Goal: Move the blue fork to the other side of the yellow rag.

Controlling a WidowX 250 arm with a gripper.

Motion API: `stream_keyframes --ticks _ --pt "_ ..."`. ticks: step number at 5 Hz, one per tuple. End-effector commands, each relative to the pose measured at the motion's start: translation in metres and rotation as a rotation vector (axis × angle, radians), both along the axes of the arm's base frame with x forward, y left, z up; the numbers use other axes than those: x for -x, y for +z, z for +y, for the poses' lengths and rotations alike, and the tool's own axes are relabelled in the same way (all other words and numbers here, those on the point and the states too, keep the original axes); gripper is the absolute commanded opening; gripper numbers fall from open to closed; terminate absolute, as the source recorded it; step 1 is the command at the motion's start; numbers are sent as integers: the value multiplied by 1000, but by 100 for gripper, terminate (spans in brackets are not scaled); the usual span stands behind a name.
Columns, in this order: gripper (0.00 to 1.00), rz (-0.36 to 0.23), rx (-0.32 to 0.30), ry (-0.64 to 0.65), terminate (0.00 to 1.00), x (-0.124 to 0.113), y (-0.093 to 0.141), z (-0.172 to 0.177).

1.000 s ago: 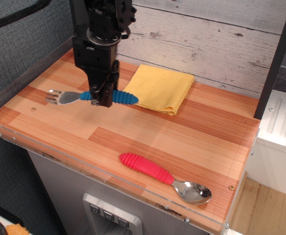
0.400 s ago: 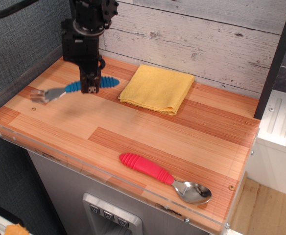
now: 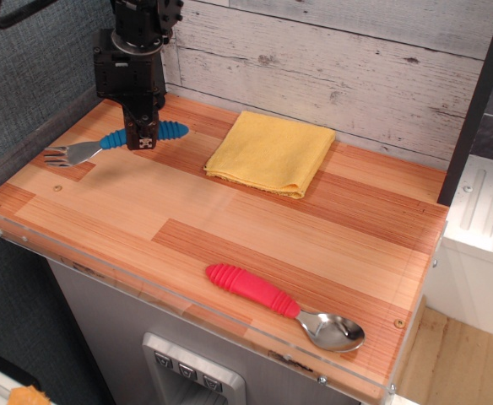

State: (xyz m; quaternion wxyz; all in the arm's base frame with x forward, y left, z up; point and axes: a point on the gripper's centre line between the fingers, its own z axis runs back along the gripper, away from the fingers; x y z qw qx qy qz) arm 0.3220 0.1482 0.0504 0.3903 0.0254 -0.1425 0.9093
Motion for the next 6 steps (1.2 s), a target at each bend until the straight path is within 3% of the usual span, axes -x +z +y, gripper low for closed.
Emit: stream_keyframes --ticks 1,3,4,5,6 --pt "0 -17 -61 50 0 -19 -2 13" --pt "0 -62 -47 78 0 -29 -10 18" --pt "100 -78 -50 81 0 -30 -11 18" --pt "100 -85 -50 70 0 -31 -11 17" --pt "100 -93 -101 71 0 -28 1 15"
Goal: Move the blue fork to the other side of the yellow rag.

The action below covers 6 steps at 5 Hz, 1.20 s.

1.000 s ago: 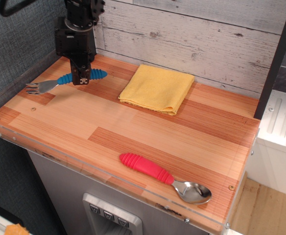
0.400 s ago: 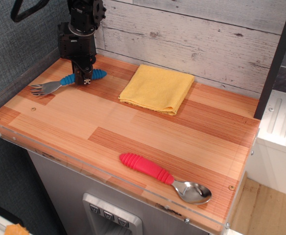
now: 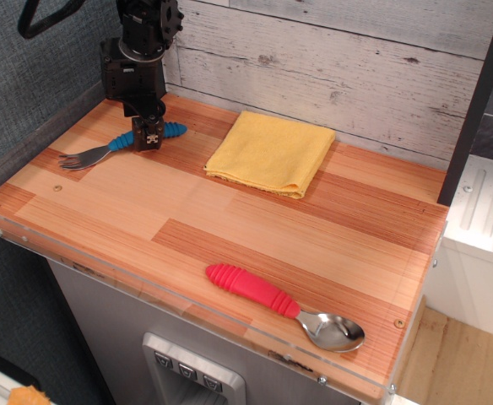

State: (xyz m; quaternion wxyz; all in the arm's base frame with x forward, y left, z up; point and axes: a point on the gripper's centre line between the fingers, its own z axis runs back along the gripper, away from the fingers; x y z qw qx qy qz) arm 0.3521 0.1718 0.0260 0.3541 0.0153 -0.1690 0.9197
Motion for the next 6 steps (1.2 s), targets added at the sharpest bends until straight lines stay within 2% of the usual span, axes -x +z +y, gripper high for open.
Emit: stream_keyframes --ticks 1,2,3,4,5,6 --pt "100 -19 -106 -54 0 7 44 -10" --pt "100 34 -129 -93 0 19 66 -19" --pt "100 42 -92 -135 0 32 85 -25" --pt "100 63 -76 -230 0 51 93 -35" --pt "100 41 -41 -299 0 70 97 -53" --pt "100 20 -45 -335 0 86 103 -68"
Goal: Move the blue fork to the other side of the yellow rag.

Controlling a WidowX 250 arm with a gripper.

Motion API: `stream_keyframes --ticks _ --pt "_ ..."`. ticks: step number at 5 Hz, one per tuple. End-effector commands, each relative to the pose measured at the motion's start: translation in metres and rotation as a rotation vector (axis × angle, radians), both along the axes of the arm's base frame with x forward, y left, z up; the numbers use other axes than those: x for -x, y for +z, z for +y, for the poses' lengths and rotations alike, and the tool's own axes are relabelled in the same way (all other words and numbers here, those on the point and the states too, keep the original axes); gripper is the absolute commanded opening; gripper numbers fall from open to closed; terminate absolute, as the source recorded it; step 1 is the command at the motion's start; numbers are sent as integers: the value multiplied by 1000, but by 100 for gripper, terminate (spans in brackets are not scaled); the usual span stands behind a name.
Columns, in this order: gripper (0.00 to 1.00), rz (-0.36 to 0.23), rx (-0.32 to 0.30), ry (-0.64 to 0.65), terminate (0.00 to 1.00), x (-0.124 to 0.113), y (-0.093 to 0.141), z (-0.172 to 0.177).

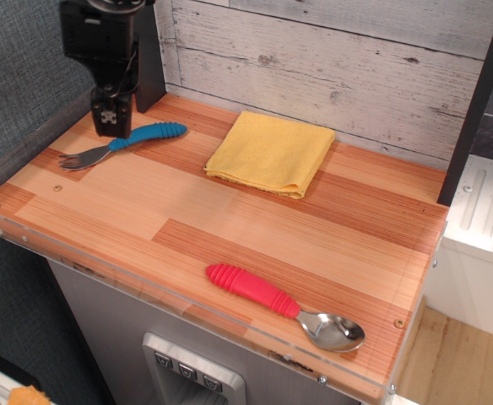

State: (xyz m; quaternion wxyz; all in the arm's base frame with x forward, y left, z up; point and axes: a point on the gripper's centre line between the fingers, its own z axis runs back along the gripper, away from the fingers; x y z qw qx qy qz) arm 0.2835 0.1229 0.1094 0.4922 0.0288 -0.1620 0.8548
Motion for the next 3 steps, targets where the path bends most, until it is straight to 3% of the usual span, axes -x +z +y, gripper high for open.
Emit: stream_keyframes --ticks 1,2,3 --pt "100 -67 -19 -57 0 31 16 -35" --pt "100 -82 -3 -71 0 32 11 -63" --pt "100 -88 14 -98 100 38 7 -84"
